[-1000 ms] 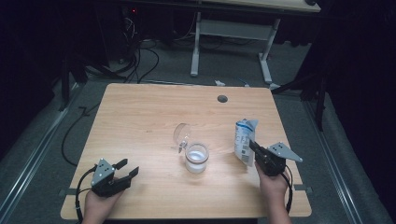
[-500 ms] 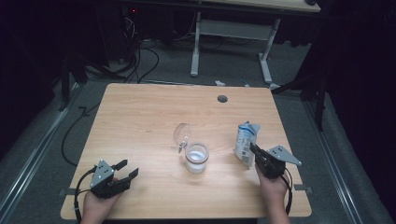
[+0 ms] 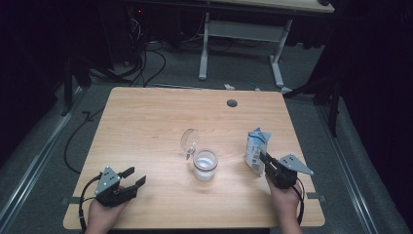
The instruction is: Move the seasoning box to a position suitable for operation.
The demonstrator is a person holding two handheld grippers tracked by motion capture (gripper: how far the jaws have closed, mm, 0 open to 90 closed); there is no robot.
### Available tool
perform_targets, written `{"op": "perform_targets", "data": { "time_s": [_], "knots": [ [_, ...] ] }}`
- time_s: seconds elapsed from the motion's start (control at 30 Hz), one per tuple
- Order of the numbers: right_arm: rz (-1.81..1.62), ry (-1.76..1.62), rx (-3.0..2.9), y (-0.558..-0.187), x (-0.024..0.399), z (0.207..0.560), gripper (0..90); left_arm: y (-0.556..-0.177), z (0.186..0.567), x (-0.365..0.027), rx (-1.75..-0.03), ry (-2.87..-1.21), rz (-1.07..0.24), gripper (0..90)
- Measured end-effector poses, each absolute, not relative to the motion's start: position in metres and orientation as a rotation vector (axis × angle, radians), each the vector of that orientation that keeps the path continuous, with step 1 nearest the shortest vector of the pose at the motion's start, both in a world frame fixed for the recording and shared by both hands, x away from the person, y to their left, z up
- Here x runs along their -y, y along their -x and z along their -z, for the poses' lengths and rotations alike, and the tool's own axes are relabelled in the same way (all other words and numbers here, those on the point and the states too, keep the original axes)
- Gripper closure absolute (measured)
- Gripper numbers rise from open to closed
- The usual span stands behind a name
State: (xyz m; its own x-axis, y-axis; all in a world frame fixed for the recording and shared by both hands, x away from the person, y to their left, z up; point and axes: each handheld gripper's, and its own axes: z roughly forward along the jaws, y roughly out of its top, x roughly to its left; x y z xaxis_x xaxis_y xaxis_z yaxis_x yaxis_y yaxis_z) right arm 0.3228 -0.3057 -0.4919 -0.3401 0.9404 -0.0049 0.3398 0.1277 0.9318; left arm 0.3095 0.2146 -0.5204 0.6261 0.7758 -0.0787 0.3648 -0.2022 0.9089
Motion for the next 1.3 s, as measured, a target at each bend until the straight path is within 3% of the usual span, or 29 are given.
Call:
{"op": "perform_targets", "data": {
  "time_s": [0.67, 0.97, 1.3],
  "knots": [
    [-1.19, -1.236, -1.774, -0.3258, 0.2995, 0.4931, 55.5, -0.3099, 0.5216, -0.2147, -0.925, -1.813, -0.485, 42.3],
    [-1.171, -1.25, -1.762, -0.3268, 0.299, 0.495, 47.9, -0.3103, 0.5223, -0.213, -0.931, -1.821, -0.487, 42.5],
    [-1.154, -1.252, -1.755, -0.3232, 0.2997, 0.4953, 45.6, -0.3124, 0.5212, -0.209, -0.928, -1.828, -0.481, 42.6]
  ]
}}
